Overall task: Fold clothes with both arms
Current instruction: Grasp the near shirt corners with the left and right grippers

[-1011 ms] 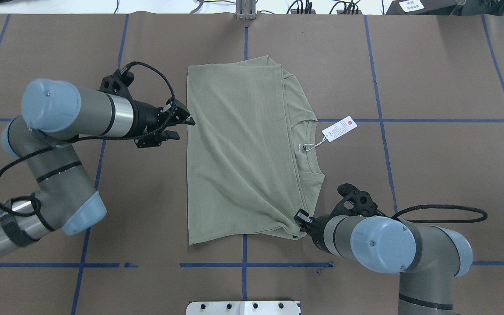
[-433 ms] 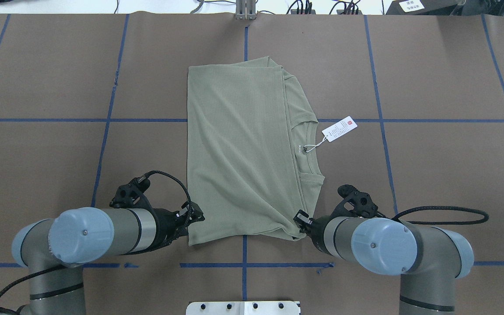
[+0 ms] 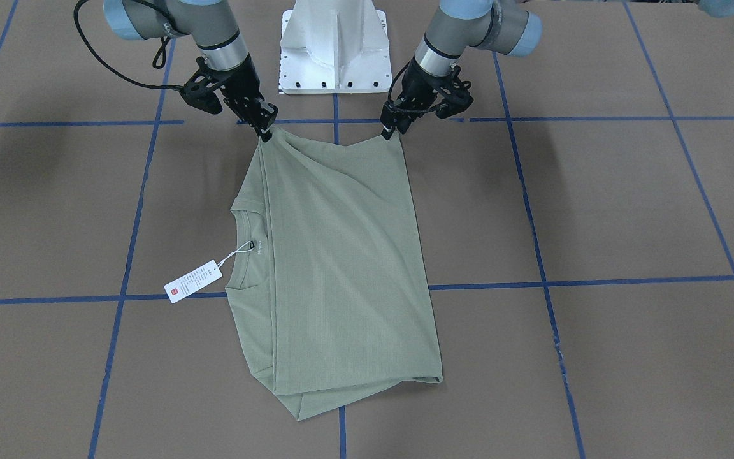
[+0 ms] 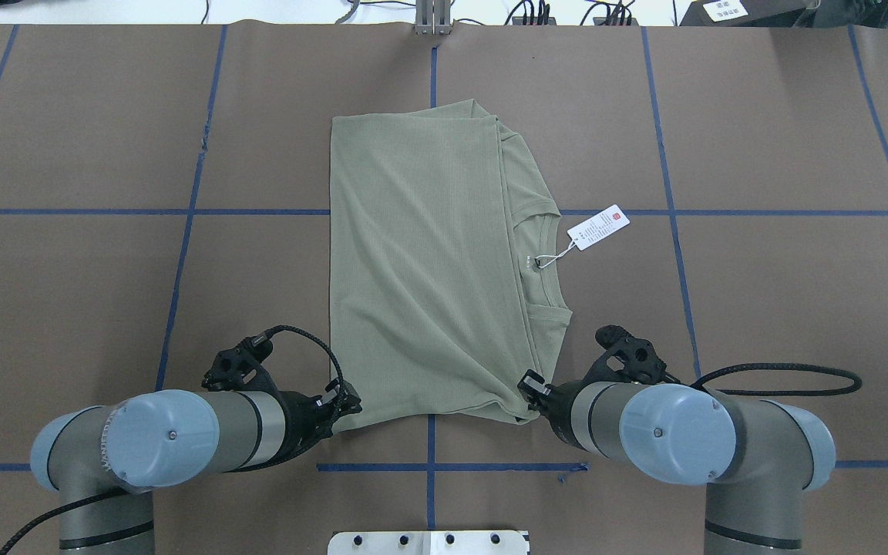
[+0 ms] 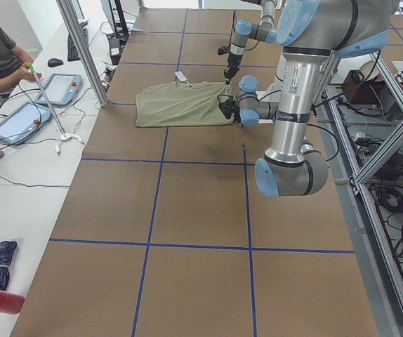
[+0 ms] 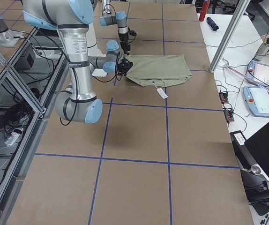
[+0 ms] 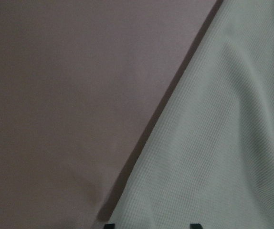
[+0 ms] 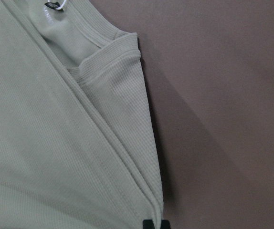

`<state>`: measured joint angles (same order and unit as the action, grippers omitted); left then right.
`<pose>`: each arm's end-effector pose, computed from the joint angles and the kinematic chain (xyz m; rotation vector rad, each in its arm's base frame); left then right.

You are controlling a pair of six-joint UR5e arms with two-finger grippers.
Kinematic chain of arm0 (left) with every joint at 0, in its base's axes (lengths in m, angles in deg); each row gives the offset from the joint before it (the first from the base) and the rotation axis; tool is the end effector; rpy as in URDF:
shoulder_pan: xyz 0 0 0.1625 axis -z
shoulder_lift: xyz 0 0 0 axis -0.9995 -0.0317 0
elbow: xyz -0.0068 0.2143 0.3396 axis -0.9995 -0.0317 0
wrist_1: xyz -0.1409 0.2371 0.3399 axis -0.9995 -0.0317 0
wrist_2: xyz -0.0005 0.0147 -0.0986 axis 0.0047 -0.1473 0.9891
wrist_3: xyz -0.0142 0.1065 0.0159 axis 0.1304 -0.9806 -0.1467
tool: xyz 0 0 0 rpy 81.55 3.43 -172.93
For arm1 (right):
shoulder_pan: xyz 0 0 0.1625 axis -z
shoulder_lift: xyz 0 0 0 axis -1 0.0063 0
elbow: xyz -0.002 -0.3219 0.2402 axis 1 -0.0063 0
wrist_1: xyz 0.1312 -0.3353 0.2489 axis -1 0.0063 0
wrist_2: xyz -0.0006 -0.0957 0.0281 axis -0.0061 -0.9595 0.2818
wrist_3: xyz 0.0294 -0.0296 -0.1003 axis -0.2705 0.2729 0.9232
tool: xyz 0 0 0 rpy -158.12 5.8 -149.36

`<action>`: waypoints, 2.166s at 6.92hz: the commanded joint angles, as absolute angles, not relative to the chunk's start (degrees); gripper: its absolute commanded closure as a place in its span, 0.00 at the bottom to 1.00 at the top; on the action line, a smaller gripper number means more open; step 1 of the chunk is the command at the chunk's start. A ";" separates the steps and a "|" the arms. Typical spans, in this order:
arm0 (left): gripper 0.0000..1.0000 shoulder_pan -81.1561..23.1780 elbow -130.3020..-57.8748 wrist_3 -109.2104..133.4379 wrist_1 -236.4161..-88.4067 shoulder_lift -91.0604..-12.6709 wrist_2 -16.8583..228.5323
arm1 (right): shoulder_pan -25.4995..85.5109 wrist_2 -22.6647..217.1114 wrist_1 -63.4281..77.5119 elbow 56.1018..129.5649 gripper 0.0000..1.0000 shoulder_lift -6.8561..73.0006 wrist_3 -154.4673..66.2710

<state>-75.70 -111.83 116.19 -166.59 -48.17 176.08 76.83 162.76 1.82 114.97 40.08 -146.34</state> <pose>0.5515 -0.2552 0.2673 -0.1921 1.1412 -0.6228 -0.5204 -0.2579 0.2718 -0.1167 -1.0046 0.6764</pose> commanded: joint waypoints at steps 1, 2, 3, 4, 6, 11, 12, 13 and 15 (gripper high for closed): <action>0.48 -75.79 -110.88 116.21 -166.37 -48.35 176.06 | 76.81 162.80 1.84 115.59 1.00 40.26 -146.34; 0.48 -75.79 -110.61 116.04 -166.37 -48.36 176.06 | 76.81 162.80 1.75 115.68 1.00 40.26 -146.34; 0.48 -75.79 -110.61 116.04 -166.37 -48.36 176.06 | 76.81 162.80 1.84 115.85 1.00 40.26 -146.34; 0.60 -75.79 -110.61 116.04 -166.37 -48.36 176.06 | 76.81 162.80 1.84 115.85 1.00 40.26 -146.34; 1.00 -75.79 -110.08 116.21 -166.37 -48.36 176.06 | 76.81 162.80 1.84 115.85 1.00 40.26 -146.34; 1.00 -75.44 -121.48 116.91 -166.37 -46.34 177.90 | 80.74 162.53 1.84 124.87 1.00 49.45 -152.71; 1.00 -75.61 -124.29 120.31 -166.37 -46.42 178.95 | 81.54 162.36 2.36 127.52 1.00 50.36 -154.49; 1.00 -75.70 -127.80 120.69 -164.37 -45.99 179.14 | 83.03 161.05 7.41 131.11 1.00 50.54 -157.90; 1.00 -75.79 -132.73 120.78 -162.59 -43.89 180.72 | 85.06 158.75 19.89 139.20 1.00 50.28 -162.65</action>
<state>-75.71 -129.63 120.59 -163.51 -45.27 180.01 83.96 159.71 12.93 134.48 50.34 -159.16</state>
